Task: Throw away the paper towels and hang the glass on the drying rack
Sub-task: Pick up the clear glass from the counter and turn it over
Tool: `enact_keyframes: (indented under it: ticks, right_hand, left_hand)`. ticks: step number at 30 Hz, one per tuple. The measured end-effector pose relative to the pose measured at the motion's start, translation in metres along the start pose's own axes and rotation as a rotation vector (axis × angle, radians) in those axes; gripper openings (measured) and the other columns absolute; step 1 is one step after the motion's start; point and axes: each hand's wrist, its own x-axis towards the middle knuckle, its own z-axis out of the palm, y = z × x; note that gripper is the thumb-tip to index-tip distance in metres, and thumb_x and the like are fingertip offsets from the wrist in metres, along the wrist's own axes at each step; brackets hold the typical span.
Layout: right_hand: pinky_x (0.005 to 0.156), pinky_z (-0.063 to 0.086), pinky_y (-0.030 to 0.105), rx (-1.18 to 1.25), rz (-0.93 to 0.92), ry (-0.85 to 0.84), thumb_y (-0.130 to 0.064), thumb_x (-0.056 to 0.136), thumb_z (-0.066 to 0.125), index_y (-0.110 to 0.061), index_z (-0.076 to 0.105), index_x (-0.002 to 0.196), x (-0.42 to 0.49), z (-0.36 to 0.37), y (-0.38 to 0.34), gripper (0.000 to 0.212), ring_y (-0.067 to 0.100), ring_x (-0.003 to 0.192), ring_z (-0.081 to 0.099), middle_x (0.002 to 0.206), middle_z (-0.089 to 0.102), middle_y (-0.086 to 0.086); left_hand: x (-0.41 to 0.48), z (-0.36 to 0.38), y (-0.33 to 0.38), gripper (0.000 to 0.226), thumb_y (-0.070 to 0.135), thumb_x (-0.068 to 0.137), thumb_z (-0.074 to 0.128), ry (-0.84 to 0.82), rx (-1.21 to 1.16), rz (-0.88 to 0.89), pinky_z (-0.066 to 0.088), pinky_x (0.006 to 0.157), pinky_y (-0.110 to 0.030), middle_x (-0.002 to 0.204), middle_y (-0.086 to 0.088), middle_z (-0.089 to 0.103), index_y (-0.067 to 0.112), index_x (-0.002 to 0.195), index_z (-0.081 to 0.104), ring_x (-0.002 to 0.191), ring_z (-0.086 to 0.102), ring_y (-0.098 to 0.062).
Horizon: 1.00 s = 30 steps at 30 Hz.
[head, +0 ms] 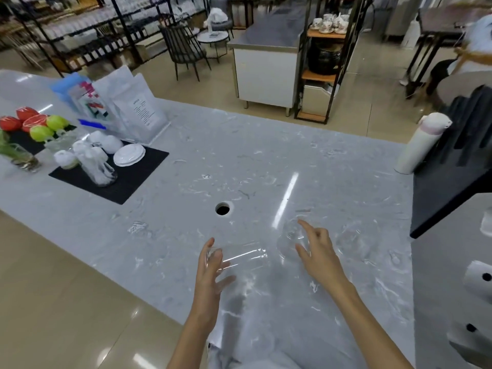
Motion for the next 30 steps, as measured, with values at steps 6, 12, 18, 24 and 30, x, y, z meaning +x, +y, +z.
enact_keyframes:
  ticks: [6,12,18,24,30]
  right_hand:
    - [0.1,0.041,0.036,0.074,-0.012,0.014,-0.041,0.086,0.07,-0.03,0.034,0.14,0.012,0.003,-0.012,0.066,0.021,0.139,0.038,0.152,0.037,-0.003]
    - [0.082,0.057,0.023,0.6,0.078,0.268,-0.026,0.09,0.069,-0.042,0.048,0.133,0.002,-0.019,-0.029,0.05,0.02,0.119,0.058,0.135,0.051,0.002]
    - [0.075,0.062,0.036,1.068,0.211,0.112,-0.062,0.073,0.074,-0.043,0.062,0.13,-0.057,-0.057,-0.037,0.061,0.025,0.111,0.069,0.122,0.066,0.011]
    - [0.081,0.06,0.032,1.005,0.125,0.01,-0.042,0.091,0.067,-0.045,0.057,0.133,-0.077,-0.045,-0.07,0.043,0.012,0.115,0.066,0.127,0.065,-0.002]
    - [0.101,0.049,0.025,0.617,-0.029,-0.179,-0.068,0.081,0.06,-0.054,0.056,0.131,-0.036,-0.096,-0.06,0.052,-0.012,0.122,0.054,0.137,0.056,-0.026]
  left_hand:
    - [0.01,0.005,-0.007,0.044,0.034,0.098,0.056,-0.011,0.031,0.007,0.055,0.091,-0.041,0.133,-0.003,0.059,0.039,0.141,0.049,0.118,0.063,-0.026]
    - [0.015,0.001,-0.004,0.048,0.04,0.096,0.06,-0.015,0.057,0.05,0.053,0.099,-0.047,0.14,-0.005,0.053,0.042,0.142,0.047,0.12,0.062,-0.026]
    - [0.001,0.021,-0.001,0.067,0.062,0.075,0.066,-0.109,0.137,0.086,0.053,0.102,-0.043,0.137,0.003,0.052,0.051,0.139,0.048,0.12,0.062,-0.018]
    - [-0.014,0.067,0.0,0.073,0.081,0.073,0.056,-0.286,0.092,0.068,0.061,0.088,-0.035,0.127,0.01,0.059,0.052,0.138,0.043,0.118,0.064,-0.011]
    - [-0.008,0.064,0.009,0.048,0.053,0.078,0.068,-0.2,-0.096,-0.009,0.06,0.068,-0.03,0.116,0.011,0.064,0.05,0.124,0.055,0.111,0.064,-0.023]
